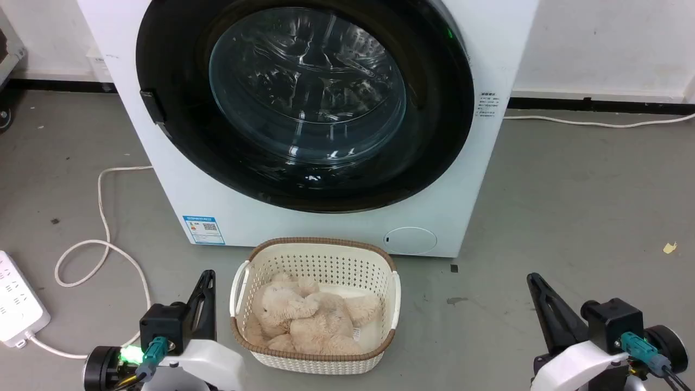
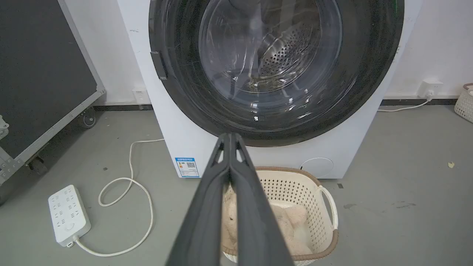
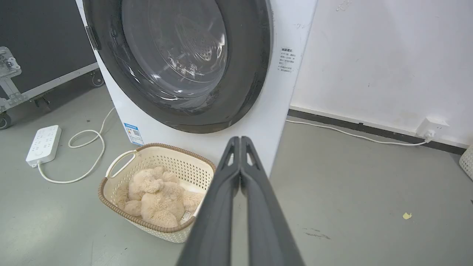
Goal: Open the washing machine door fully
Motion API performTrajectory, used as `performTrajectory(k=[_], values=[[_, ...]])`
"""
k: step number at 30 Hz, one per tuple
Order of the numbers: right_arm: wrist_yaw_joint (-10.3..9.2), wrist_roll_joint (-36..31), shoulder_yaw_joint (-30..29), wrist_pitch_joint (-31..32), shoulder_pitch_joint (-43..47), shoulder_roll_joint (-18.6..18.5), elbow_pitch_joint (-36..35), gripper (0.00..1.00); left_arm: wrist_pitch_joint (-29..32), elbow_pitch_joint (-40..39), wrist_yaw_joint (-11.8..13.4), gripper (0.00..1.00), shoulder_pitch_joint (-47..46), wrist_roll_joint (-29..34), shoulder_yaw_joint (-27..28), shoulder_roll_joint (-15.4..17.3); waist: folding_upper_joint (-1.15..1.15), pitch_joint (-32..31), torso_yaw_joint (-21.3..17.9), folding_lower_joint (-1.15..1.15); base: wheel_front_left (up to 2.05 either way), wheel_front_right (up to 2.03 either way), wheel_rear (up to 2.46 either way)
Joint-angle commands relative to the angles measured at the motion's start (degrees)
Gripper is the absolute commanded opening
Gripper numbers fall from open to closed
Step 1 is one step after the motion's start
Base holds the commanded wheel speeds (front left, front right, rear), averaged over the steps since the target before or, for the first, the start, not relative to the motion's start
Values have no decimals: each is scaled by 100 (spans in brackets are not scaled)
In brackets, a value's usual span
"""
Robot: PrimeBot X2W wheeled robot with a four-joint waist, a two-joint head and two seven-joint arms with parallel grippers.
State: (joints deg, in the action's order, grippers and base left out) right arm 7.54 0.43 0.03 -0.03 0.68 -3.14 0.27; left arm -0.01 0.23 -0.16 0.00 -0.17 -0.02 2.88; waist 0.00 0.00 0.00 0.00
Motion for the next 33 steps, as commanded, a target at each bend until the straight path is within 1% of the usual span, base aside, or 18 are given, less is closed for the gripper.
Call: performTrajectory(k=[1, 33], values=[[-5, -43, -3, 3, -68, 26, -27, 0, 1, -23, 16, 0, 0, 17, 2, -1, 0, 0, 0, 0, 0, 0, 0], [-5, -43, -3, 3, -68, 26, -27, 0, 1, -23, 16, 0, 0, 17, 2, -1, 0, 0, 0, 0, 0, 0, 0]])
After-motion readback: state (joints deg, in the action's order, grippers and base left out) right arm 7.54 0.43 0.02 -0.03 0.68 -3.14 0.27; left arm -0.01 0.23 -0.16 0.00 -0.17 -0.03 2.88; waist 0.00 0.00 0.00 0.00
